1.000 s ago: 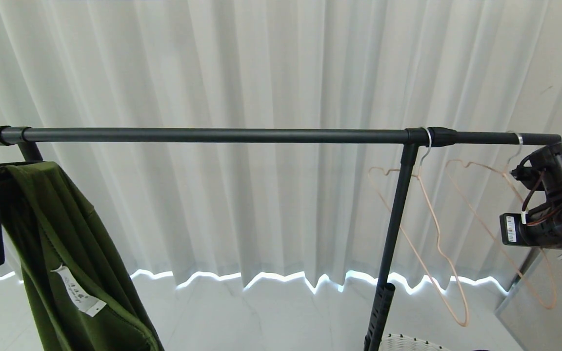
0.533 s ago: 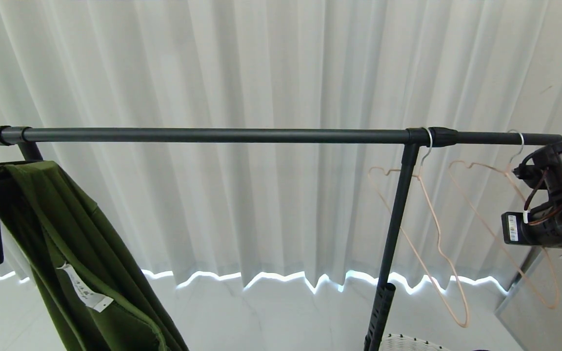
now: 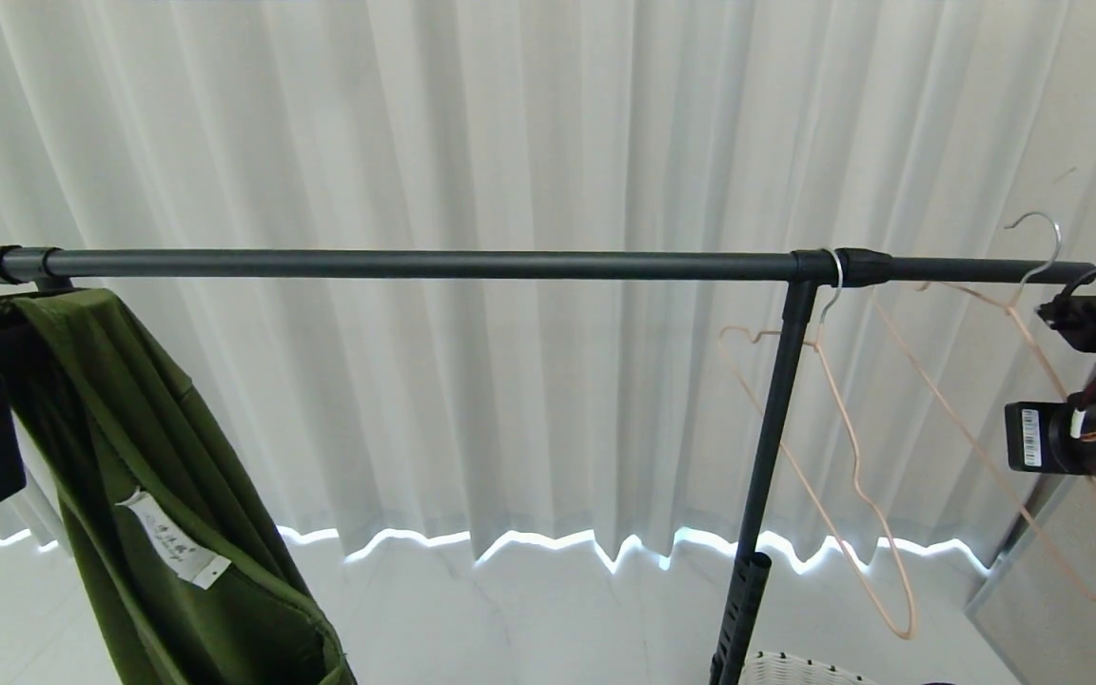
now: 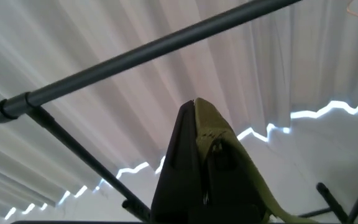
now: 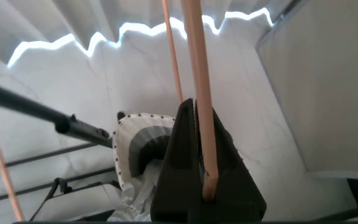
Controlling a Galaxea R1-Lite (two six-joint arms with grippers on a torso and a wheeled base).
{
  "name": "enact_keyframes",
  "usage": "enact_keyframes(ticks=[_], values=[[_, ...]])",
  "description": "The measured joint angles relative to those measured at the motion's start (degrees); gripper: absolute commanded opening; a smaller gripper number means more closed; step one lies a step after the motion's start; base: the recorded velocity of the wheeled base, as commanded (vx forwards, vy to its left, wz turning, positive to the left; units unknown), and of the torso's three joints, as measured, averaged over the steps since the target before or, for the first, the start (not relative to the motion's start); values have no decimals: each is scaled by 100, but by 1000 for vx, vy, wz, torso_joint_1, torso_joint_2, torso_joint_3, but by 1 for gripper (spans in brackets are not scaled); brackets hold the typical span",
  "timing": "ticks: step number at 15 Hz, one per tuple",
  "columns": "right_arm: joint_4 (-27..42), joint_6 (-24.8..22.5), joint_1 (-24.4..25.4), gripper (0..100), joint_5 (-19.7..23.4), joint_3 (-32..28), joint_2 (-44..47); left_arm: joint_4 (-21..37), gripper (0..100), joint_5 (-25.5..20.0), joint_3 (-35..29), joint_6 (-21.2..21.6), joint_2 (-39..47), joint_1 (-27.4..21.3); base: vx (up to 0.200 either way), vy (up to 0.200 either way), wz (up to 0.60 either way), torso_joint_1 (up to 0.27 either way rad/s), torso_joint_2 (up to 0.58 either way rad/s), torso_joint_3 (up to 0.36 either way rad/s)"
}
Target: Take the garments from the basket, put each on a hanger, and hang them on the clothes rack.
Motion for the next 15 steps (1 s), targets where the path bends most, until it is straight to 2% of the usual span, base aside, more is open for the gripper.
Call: enact_keyframes(ticks=[3, 6, 10, 15], values=[[27, 0, 155, 0, 35, 311, -538, -522, 0, 4, 282, 261, -9, 5, 0, 0, 0, 0, 0, 0], [63, -11, 238, 0, 30, 639, -1031, -546, 0, 13, 356, 272, -11, 27, 0, 0, 0, 0, 0, 0], [50, -11, 254, 0, 28, 1017, -1414, -571, 0, 20, 363, 594, -16, 199, -200, 0, 0, 10, 5, 1], [52, -7, 254, 0, 33, 1128, -1545, -577, 0, 15, 367, 605, -6, 260, -200, 0, 0, -3, 1, 4]])
